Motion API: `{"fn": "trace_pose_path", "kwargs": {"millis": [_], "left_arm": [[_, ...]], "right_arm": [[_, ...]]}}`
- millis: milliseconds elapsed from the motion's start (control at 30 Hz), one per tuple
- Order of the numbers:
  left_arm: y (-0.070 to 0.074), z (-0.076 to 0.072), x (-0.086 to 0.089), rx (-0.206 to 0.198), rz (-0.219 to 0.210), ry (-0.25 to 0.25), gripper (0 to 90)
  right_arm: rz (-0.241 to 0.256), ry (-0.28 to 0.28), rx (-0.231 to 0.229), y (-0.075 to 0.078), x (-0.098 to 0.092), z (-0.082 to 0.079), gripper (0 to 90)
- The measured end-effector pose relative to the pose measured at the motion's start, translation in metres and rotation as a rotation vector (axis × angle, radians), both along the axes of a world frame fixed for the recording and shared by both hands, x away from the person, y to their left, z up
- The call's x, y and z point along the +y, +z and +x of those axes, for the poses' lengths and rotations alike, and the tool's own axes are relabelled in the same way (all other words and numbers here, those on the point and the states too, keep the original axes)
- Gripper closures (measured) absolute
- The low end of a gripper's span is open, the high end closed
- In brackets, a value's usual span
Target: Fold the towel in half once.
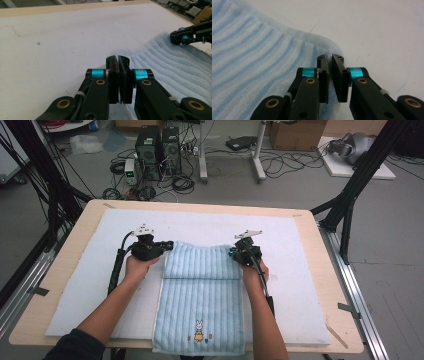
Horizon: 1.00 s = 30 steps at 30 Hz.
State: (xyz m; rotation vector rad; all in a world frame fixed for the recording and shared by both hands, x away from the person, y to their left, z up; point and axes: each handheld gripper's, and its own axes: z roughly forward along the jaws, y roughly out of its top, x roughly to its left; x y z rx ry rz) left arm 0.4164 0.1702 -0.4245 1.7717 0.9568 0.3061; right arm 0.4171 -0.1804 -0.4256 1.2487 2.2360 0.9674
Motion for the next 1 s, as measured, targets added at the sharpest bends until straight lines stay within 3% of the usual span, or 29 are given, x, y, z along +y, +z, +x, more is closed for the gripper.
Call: {"fn": "trace_pose_path", "kwargs": {"millis": [133,267,633,800,1000], "left_arm": [[0.005,-0.004,0.003,0.0,-0.027,-0.007,87.0],[0.01,-0.013,0.005,-0.006,-0.059,-0.026,87.0],[0.018,-0.055,0.012,-0.043,-0.089,-0.064,87.0],[0.012,-0.078,0.014,-0.035,-0.103,-0.074,87.0],[0.008,-0.107,0.018,-0.048,-0.068,-0.085,87.0]], "right_arm": [[0.048,0.012,-0.026,0.011,-0.005,-0.008,83.8],[0.065,0.02,-0.053,0.018,-0.01,-0.019,83.7],[0.133,0.081,-0.109,0.032,-0.017,-0.069,83.2],[0.13,0.091,-0.114,0.028,-0.016,-0.092,83.0],[0.154,0.09,-0.106,0.019,-0.02,-0.118,82.7]]}}
